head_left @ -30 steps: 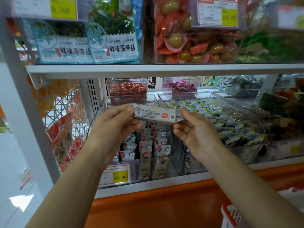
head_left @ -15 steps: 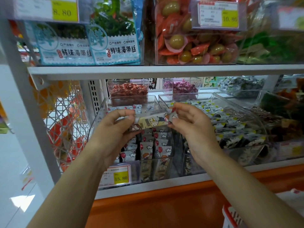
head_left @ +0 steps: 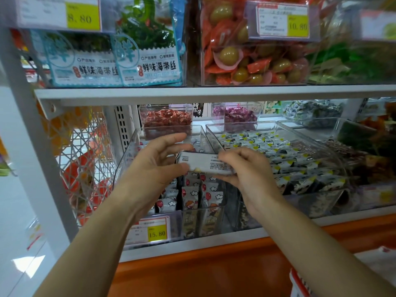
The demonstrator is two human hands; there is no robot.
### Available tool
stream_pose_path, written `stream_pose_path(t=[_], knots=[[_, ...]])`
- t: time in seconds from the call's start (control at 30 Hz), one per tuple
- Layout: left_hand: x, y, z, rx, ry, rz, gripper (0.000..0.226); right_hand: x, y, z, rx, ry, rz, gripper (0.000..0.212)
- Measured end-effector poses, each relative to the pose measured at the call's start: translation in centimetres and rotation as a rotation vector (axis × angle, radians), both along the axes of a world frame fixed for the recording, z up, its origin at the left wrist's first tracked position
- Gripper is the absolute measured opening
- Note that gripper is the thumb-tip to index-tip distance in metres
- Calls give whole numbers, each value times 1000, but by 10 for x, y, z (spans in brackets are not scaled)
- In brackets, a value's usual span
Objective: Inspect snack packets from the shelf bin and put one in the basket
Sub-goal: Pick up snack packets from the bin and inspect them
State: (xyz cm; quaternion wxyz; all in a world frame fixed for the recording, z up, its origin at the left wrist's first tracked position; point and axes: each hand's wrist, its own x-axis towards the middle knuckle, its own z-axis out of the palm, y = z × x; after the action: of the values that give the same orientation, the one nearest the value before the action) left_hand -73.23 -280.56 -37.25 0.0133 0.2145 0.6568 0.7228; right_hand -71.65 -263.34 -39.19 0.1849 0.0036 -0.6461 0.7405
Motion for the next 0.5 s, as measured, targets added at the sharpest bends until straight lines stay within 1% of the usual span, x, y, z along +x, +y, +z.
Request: stream_pose_path(t=[0.07, 0.17, 0.23, 0.27, 0.3, 0.33, 0.37, 0.4, 0.43, 0.47, 0.5], knots=[[0, 0, -1, -45, 29, -23, 53, -2, 0, -1, -27, -25, -25, 17], [0, 1, -3, -95, 52, -28, 51, -5, 4, -2, 21, -28, -73, 17], [-5, 1, -6, -88, 16, 27, 46, -4, 6, -3, 52, 0, -8, 14], [-7, 1, -8, -64, -28, 65, 42, -3, 6, -2, 56, 12, 66, 8], [-10, 1, -10, -34, -78, 99, 40, -2, 8, -4, 101, 15, 121, 12], [-12, 1, -11, -7, -121, 124, 38, -2, 10, -6, 197, 19, 140, 23], [-14, 1, -12, 11, -150, 138, 37, -3, 12, -7, 321, 34, 124, 30], [-15, 0, -12, 17, -170, 146, 34, -3, 12, -6, 416, 53, 93, 33], [-16, 0, -13, 6, -175, 162, 31, -3, 13, -4, 464, 77, 70, 31], [-18, -2, -13, -54, -148, 209, 29, -4, 15, -2, 462, 100, 51, 28], [-21, -4, -13, -163, -85, 291, 28, -6, 16, 0, 419, 114, 30, 25]])
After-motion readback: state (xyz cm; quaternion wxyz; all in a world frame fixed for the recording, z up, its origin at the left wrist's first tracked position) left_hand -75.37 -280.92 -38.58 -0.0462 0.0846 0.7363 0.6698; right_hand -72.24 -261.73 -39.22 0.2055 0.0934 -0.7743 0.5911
